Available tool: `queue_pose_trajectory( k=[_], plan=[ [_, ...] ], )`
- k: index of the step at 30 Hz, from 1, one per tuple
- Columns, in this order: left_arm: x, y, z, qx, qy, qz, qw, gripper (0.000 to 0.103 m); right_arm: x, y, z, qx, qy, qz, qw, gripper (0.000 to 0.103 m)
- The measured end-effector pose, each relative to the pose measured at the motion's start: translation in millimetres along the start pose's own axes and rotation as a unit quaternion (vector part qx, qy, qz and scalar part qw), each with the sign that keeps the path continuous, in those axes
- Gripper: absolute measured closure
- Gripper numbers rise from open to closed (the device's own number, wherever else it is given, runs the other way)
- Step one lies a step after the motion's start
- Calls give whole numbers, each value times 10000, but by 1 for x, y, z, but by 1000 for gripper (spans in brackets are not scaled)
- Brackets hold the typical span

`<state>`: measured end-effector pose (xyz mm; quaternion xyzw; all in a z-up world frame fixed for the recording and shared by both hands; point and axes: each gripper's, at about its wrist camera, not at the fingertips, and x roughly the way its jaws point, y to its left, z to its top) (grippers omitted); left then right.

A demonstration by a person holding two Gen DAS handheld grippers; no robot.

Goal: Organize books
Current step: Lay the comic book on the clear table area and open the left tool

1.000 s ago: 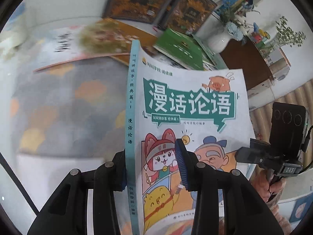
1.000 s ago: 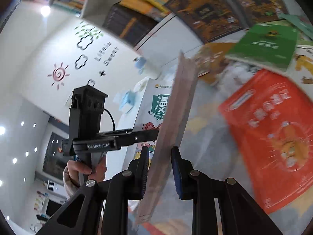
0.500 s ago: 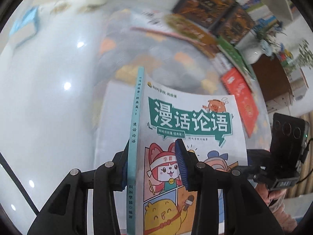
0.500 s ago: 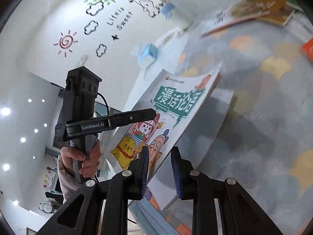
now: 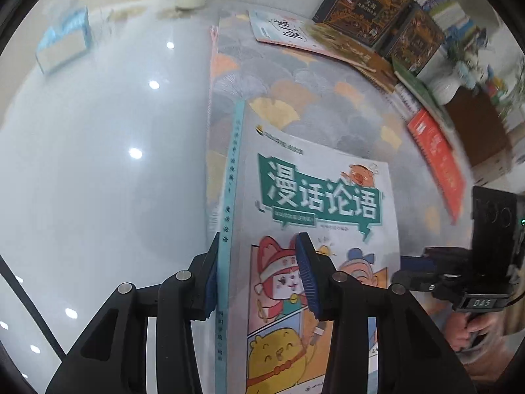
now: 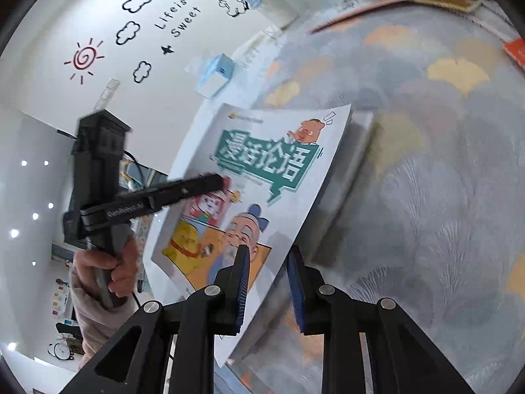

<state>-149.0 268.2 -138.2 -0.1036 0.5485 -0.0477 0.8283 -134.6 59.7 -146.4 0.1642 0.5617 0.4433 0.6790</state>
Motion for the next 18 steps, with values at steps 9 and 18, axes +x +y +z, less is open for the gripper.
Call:
queue_pose_trajectory(
  k=[9, 18],
  plan=[
    [0, 9, -6, 164, 2, 508, 9986, 47, -18, 1, 2, 15, -206, -280, 9994, 32],
    [6, 9, -15, -121, 167, -59, 9998, 39, 11, 3, 52, 143, 88, -300, 9994, 32]
  ],
)
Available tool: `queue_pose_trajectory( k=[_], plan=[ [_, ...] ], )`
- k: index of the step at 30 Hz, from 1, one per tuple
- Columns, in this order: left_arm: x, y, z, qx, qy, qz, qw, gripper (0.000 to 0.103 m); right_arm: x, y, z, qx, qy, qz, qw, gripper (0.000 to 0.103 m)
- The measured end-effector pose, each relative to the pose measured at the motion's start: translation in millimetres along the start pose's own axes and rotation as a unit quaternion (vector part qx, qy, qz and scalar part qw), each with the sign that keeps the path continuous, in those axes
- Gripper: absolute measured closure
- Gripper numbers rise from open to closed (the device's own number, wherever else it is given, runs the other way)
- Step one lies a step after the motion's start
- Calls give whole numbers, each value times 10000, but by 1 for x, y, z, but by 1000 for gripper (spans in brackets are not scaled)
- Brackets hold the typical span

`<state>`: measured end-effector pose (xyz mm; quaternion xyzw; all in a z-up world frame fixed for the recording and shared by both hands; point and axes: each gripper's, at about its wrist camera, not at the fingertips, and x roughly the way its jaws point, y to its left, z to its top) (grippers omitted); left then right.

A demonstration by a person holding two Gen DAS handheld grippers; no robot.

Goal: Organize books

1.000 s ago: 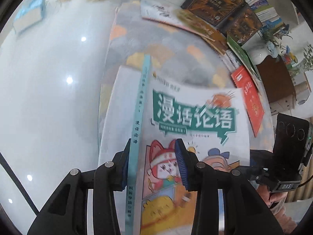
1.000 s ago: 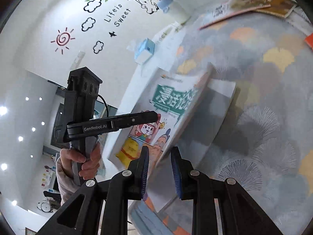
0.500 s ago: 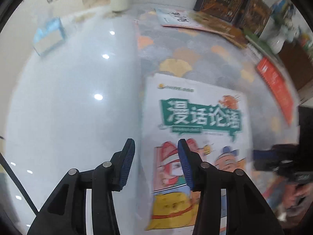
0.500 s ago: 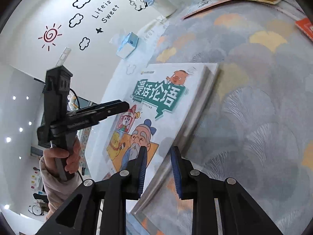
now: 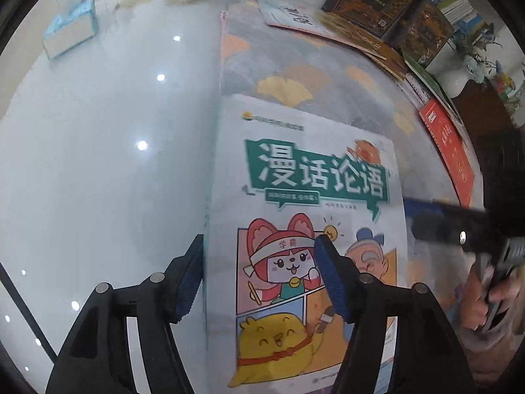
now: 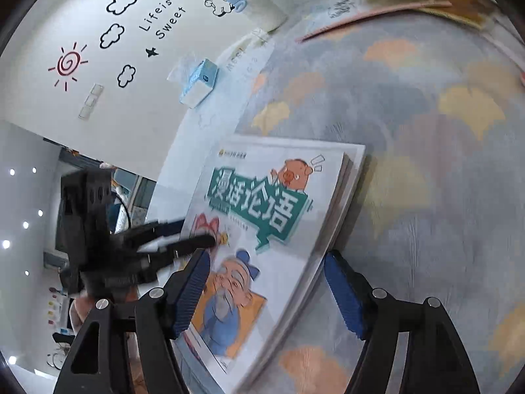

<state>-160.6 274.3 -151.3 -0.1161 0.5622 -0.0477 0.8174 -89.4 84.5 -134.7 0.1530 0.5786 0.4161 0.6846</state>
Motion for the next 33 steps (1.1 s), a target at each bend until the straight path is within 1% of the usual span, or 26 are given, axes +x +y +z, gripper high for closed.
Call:
queue_pose_trajectory(
  k=[3, 5, 11, 12, 17, 18, 20, 21, 24, 26, 27, 28, 31, 33],
  plan=[
    [-2, -2, 3, -69, -21, 139, 9999, 39, 6, 0, 14, -28, 163, -108, 9998, 31],
    [-2, -2, 5, -67, -42, 162, 9998, 39, 8, 1, 15, -93, 230, -167, 9996, 31],
    [1, -7, 14, -133, -34, 327, 9994, 39, 6, -5, 18, -22, 224, -75, 9997, 32],
    [1, -8, 14, -127, -41, 377, 9992, 38, 7, -4, 20, -45, 253, -104, 9996, 32],
    [1, -5, 16, -291, -28, 400, 9988, 39, 10, 1, 25, -230, 310, -203, 9990, 32],
    [-2, -6, 17, -254, -67, 604, 9978, 40, 8, -1, 24, -215, 296, -148, 9992, 32],
    [-9, -12, 19, -171, -220, 982, 9948, 40, -2, -5, 22, -234, 204, -145, 9994, 32],
    [-16, -15, 20, -155, -329, 1058, 9937, 40, -11, -6, 20, -344, 147, -195, 9991, 32],
    [-42, -33, 25, -131, -710, 1026, 9921, 40, -49, -14, 15, -585, -124, -469, 9971, 32],
    [-60, -56, 27, -20, -1079, 1113, 9879, 40, -83, -27, 13, -621, -367, -672, 9951, 32],
    [-66, -71, 29, 54, -1240, 1080, 9864, 38, -101, -37, 13, -605, -495, -781, 9939, 32],
    [-69, -88, 33, 155, -1365, 887, 9865, 38, -119, -48, 12, -570, -608, -892, 9925, 32],
    [-62, -136, 44, 347, -1400, 150, 9894, 38, -176, -93, 7, -290, -1006, -1315, 9858, 32],
    [-46, -173, 51, 469, -1406, -116, 9889, 38, -208, -122, 2, -70, -1235, -1517, 9807, 32]
  ],
)
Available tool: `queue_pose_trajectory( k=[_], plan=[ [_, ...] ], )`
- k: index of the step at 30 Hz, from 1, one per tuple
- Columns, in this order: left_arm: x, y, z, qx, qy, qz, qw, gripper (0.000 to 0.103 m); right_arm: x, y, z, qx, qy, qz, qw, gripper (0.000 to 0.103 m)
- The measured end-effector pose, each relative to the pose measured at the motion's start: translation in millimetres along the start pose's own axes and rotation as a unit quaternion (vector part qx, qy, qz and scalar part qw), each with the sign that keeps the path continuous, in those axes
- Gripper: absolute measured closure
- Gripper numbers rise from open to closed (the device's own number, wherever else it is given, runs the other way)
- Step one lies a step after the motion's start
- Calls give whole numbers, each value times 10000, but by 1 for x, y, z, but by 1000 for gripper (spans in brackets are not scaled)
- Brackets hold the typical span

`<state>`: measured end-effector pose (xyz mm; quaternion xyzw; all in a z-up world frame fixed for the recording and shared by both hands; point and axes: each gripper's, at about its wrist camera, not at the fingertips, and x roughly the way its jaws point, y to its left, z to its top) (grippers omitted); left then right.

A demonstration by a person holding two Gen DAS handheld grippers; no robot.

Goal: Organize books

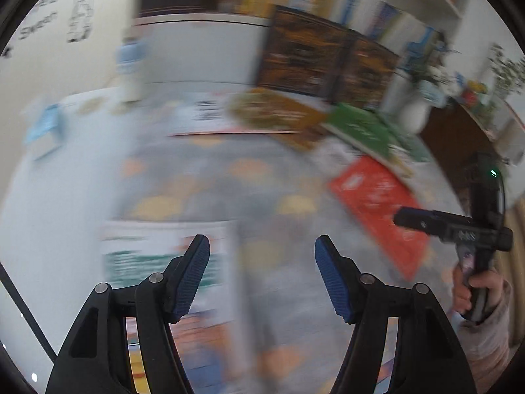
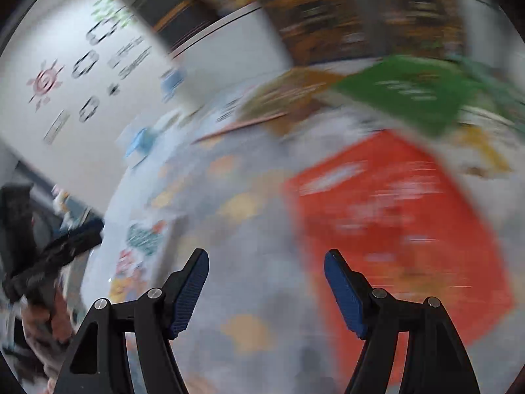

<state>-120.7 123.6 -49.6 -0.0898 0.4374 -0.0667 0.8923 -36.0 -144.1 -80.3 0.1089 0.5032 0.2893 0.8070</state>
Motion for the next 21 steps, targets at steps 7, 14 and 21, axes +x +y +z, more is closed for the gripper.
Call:
queue_pose_trajectory(
  k=[7, 14, 21],
  plan=[
    [99, -92, -7, -239, 555, -716, 9956, 38, -45, -108, 2, 676, -301, -529, 9959, 32],
    [140, -128, -26, -340, 629, -787, 9943, 38, -31, -146, 4, 634, -87, -672, 9957, 32],
    [148, -110, -24, -860, 607, -1342, 9853, 33, -6, -128, 6, 358, 97, -595, 9975, 19]
  ],
)
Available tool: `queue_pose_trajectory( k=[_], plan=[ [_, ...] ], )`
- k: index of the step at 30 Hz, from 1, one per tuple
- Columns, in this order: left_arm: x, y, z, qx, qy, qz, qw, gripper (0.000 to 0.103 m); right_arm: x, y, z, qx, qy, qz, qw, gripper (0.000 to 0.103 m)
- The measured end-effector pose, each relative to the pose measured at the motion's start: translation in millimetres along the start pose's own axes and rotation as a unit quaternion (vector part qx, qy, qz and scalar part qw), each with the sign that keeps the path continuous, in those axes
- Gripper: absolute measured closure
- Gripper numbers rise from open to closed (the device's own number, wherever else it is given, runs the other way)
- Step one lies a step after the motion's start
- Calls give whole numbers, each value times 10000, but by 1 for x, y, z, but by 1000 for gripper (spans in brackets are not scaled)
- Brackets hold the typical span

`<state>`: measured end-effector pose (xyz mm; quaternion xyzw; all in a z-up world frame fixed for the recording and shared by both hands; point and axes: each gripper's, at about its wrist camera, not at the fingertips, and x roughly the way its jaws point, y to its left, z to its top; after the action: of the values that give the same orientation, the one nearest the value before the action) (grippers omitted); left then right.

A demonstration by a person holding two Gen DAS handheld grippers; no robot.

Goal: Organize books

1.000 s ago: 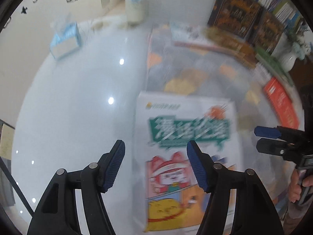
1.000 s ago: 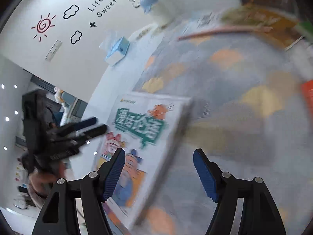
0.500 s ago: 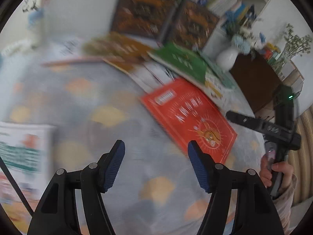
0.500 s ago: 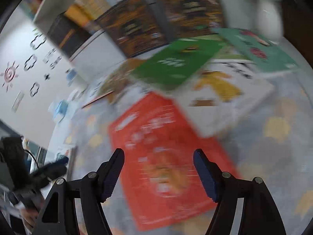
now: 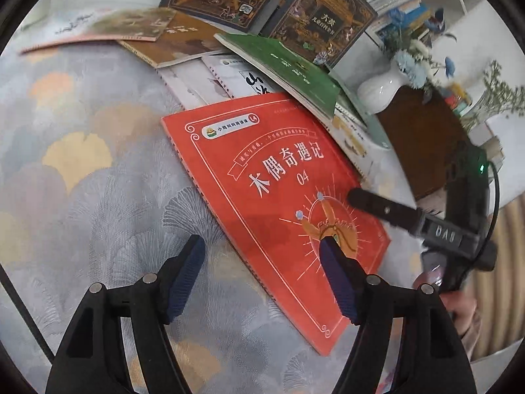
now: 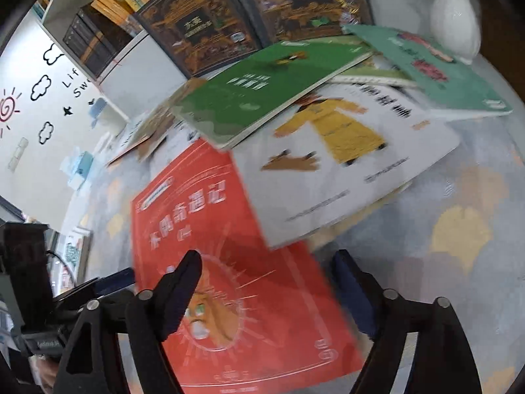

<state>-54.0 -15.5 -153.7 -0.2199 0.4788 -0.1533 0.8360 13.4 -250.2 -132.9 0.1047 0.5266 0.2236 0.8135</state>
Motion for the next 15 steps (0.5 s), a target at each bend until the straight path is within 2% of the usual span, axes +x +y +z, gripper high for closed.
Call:
queue_pose_trajectory(
  k=[2, 5, 8, 12, 15],
  plan=[
    [-2, 0, -3, 109, -11, 10, 9999, 33, 0, 5, -3, -30, 17, 19, 10000, 18],
    [4, -11, -4, 385, -57, 313, 9988, 31, 2, 12, -8, 93, 165, 428, 9989, 17],
    [6, -19, -8, 632, -107, 597, 9962, 31, 0, 21, -17, -68, 150, 155, 9997, 17],
    [7, -33, -17, 1108, 6, 1089, 9879, 31, -4, 24, -27, 5, 227, 212, 9995, 17],
    [-1, -32, -27, 1177, 110, 1086, 9870, 31, -6, 30, -39, -43, 392, 263, 9989, 16]
  ],
)
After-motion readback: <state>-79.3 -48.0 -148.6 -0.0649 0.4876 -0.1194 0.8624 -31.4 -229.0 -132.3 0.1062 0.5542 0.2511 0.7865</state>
